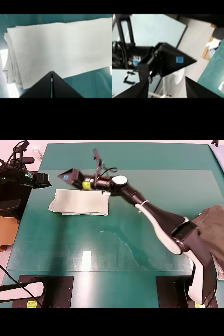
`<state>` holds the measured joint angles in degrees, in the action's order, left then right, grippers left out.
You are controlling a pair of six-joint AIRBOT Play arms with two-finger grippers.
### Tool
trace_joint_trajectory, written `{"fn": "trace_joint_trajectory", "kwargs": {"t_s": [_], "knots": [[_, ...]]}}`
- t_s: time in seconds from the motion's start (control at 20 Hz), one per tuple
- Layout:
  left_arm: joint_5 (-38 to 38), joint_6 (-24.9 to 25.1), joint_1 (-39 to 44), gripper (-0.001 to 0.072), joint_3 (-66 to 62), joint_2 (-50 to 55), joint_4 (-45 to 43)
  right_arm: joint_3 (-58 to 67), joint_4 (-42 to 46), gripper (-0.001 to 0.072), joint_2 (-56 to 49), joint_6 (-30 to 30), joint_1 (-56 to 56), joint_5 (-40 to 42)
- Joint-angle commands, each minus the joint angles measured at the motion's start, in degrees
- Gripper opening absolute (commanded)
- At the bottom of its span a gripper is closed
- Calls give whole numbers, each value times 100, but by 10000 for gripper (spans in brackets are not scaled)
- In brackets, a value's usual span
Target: Fold the shirts.
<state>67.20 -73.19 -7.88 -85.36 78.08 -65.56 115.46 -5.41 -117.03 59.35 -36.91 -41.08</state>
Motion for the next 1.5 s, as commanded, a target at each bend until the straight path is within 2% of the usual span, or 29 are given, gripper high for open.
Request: {"fn": "trace_joint_trajectory", "kwargs": {"t_s": [0.0,0.05,0.15,0.25,0.35,0.4,0.65,0.95,1.25,1.3,1.35,1.4,1.45], "knots": [[101,0,-2,21,-4,0,-42,-595,1040,516,717,531,763,-428],[133,0,-2,22,-4,0,-39,-872,1773,516,940,1054,1126,-824],[142,0,-2,22,-4,0,-24,-1561,3226,518,1346,1731,1812,-1696],[142,2,-2,22,-4,0,0,-2177,3733,526,1475,1836,2330,-2140],[144,17,-2,22,-4,0,0,-2566,3683,605,1338,1814,2658,-2122],[142,20,-2,22,-4,0,-4,-2653,3694,619,1209,1797,2702,-2076],[144,20,-2,22,-4,0,-2,-2109,3646,627,203,1823,2326,-2149],[212,22,-2,22,-4,0,-2,-658,3628,627,-848,2479,1471,-2105],[275,20,-2,22,-4,0,2,229,2857,609,-1471,2828,754,-1523],[302,20,-2,22,-4,0,0,199,2736,478,-1469,2822,697,-1392],[313,20,-2,22,-4,0,0,192,2605,82,-1464,2741,675,-1327],[330,17,-2,23,-4,0,0,195,2422,12,-1451,2621,675,-1281],[387,17,-2,22,-4,0,0,197,2234,12,-1421,2557,678,-1248]]}}
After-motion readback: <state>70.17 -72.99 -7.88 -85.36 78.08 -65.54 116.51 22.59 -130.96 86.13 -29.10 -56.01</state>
